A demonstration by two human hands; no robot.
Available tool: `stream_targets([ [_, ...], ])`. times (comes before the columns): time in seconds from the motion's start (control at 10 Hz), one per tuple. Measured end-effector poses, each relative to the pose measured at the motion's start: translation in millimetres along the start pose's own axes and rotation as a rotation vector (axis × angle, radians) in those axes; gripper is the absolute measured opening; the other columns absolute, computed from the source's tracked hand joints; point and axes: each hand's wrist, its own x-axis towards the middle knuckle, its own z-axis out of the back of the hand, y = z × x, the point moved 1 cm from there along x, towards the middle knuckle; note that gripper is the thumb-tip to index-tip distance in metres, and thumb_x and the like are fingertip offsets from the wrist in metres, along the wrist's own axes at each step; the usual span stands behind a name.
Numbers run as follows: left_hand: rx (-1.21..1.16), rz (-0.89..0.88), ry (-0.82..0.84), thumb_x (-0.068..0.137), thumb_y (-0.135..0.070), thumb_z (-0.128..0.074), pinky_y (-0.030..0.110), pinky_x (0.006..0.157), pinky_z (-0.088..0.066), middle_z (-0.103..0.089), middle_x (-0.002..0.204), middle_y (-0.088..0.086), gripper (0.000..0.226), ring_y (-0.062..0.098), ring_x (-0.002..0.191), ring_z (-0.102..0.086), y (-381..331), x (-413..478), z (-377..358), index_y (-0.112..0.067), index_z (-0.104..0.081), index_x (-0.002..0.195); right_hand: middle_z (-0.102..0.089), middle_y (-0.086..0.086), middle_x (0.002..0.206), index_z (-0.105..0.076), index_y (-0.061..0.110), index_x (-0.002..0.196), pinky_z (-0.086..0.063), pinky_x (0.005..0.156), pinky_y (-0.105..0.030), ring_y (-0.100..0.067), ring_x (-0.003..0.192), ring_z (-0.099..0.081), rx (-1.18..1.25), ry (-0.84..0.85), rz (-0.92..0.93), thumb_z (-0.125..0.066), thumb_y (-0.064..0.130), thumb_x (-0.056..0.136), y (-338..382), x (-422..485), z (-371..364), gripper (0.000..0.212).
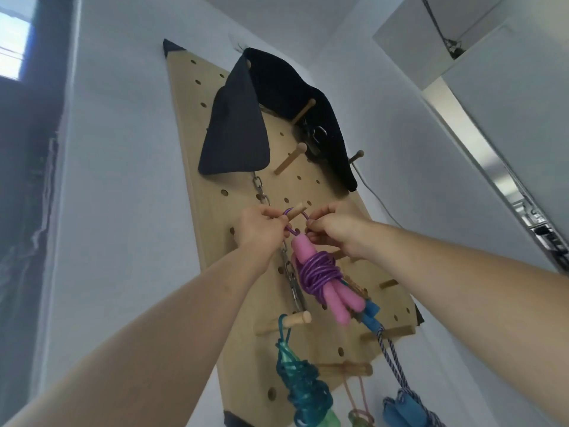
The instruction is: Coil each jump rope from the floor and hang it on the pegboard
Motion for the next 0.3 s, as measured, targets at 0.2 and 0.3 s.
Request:
stream_targets([
  [0.2, -0.013, -0.007, 0.043, 0.089, -0.01, -0.07, 0.037, 0.078, -0.063, -0.074, 0.084, 0.006, 0.012, 0.018, 0.076, -0.074, 0.6, -12.5, 9.1, -0.016, -0.069, 0.1, -0.071, -0.015, 0.099, -0.063, 0.008, 0.109, -0.058, 0.059, -0.024, -0.021, 0.078, -0.072, -0.056, 0.071, 0.004, -0.063, -0.004, 0.09, 0.6, -9.5, 2.6, 0.023],
  [0.3, -0.047, -0.008, 0.078, 0.089, -0.017, -0.072, 0.031, 0.074, -0.063, -0.074, 0.085, 0.006, 0.014, 0.022, 0.08, -0.075, -2.6, -22.3, 19.0, -0.017, -0.071, 0.102, -0.072, -0.013, 0.102, -0.064, 0.009, 0.11, -0.059, 0.063, -0.025, -0.022, 0.086, -0.073, -0.114, 0.044, 0.023, -0.065, 0.0, 0.09, 6.1, -19.0, 22.1, 0.022],
])
